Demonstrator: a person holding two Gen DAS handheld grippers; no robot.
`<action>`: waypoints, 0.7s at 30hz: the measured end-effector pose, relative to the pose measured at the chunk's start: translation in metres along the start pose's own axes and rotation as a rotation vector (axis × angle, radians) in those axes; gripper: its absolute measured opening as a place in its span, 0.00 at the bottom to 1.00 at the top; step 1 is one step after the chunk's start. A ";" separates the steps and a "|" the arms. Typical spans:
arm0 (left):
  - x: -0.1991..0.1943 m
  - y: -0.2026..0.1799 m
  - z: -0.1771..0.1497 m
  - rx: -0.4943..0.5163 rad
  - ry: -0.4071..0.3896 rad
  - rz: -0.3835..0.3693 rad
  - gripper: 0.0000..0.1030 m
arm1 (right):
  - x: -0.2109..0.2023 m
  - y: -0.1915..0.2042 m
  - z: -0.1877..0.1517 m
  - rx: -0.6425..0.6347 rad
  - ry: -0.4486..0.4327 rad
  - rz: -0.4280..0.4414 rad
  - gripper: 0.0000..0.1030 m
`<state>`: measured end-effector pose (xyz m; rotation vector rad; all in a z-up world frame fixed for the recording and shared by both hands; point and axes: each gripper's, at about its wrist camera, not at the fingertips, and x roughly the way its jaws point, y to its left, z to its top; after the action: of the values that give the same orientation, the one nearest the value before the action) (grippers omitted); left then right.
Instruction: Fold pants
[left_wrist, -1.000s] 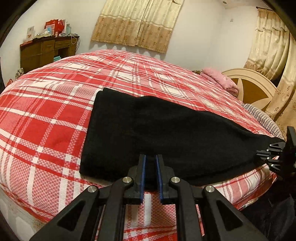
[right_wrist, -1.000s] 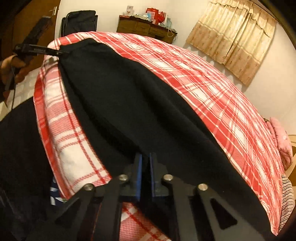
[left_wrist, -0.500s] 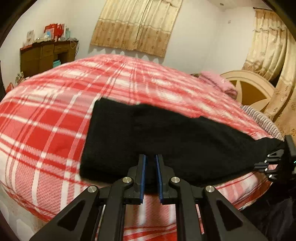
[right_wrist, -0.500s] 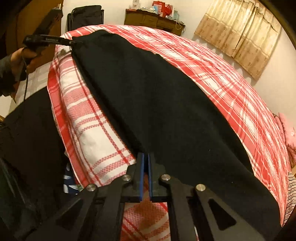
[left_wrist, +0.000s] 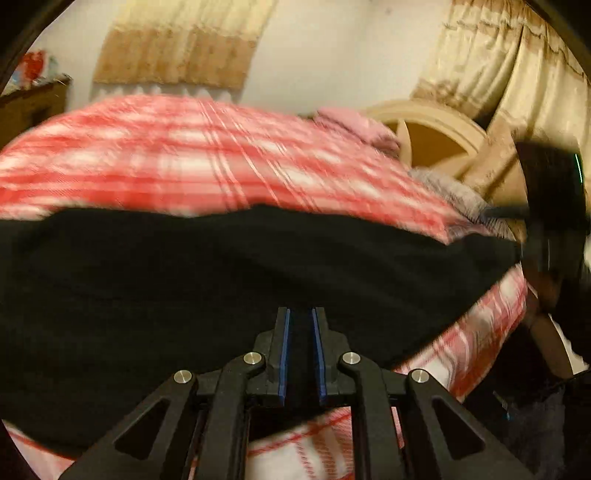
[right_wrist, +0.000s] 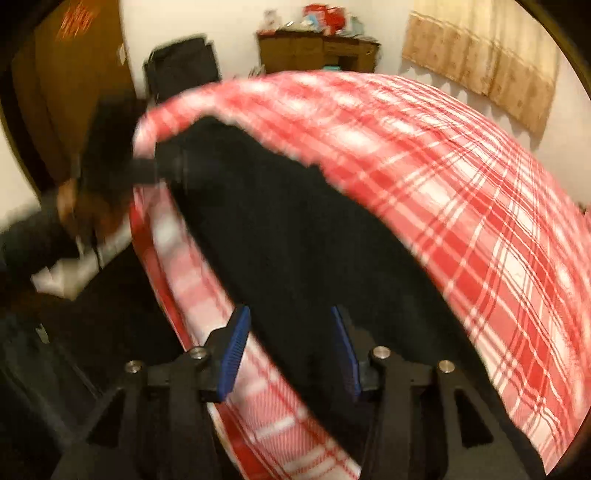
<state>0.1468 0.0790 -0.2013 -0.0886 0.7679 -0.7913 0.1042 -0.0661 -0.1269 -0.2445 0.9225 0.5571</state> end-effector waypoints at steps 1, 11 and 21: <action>0.006 -0.002 -0.005 0.007 0.033 -0.010 0.12 | -0.001 -0.007 0.010 0.036 -0.017 0.010 0.46; -0.004 -0.013 -0.020 0.090 0.042 -0.006 0.17 | 0.109 -0.105 0.103 0.446 0.029 0.161 0.48; -0.006 -0.014 -0.028 0.120 0.019 0.001 0.18 | 0.140 -0.095 0.108 0.462 0.083 0.220 0.08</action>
<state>0.1178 0.0786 -0.2136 0.0273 0.7371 -0.8363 0.2969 -0.0502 -0.1793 0.2549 1.1394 0.5212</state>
